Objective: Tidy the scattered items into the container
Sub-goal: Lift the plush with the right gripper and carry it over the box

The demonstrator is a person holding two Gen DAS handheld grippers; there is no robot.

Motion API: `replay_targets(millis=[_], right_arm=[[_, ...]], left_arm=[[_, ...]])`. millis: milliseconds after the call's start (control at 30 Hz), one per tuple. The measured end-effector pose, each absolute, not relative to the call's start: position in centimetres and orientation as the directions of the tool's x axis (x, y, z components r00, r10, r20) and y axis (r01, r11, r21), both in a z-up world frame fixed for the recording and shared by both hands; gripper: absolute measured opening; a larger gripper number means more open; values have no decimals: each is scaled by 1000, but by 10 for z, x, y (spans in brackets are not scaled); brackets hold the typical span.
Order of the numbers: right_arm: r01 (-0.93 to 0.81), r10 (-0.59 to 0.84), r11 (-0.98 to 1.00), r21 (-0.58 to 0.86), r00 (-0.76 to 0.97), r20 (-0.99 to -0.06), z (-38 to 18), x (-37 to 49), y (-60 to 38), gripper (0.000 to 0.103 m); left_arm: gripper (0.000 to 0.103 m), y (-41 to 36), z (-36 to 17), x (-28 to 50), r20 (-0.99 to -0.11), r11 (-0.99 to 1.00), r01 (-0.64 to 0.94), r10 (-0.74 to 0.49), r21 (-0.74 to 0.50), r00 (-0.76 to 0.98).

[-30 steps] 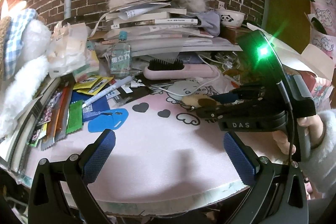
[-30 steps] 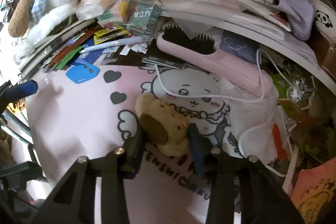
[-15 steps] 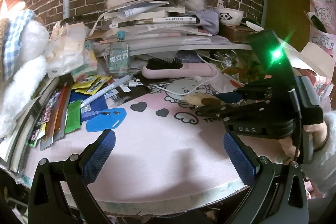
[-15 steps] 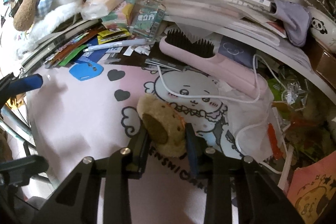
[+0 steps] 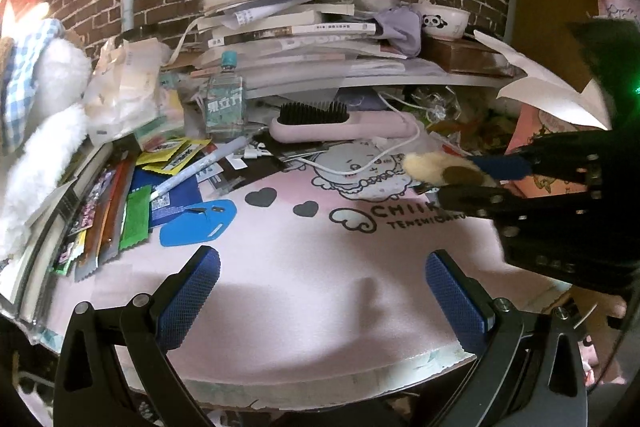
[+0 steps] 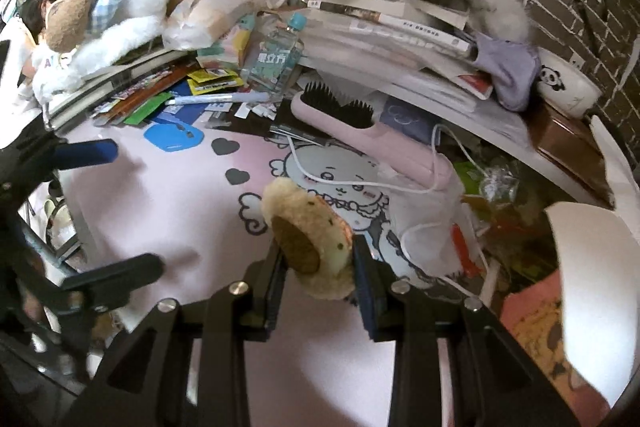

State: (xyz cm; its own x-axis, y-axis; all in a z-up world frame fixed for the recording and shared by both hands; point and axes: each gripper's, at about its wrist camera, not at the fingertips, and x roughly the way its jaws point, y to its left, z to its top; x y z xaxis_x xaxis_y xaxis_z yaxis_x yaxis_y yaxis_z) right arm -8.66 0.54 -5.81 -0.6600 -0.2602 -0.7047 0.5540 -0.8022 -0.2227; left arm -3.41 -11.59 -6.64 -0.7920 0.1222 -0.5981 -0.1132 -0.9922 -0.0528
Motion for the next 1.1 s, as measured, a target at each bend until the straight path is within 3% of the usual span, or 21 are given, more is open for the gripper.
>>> replay_targets(millis=[700,1100], right_arm=[[498,-282,-828,-259,-768,-575,21,-28,45,29],[320,-132,-909,-265,-827,-546,60,-29,120,29]], left_arm=[[103,-73,-51,-41,-597,-984,-179,141,4,-790],[103,-53,-52,-51,-612,-980,-199,148,15,-777]])
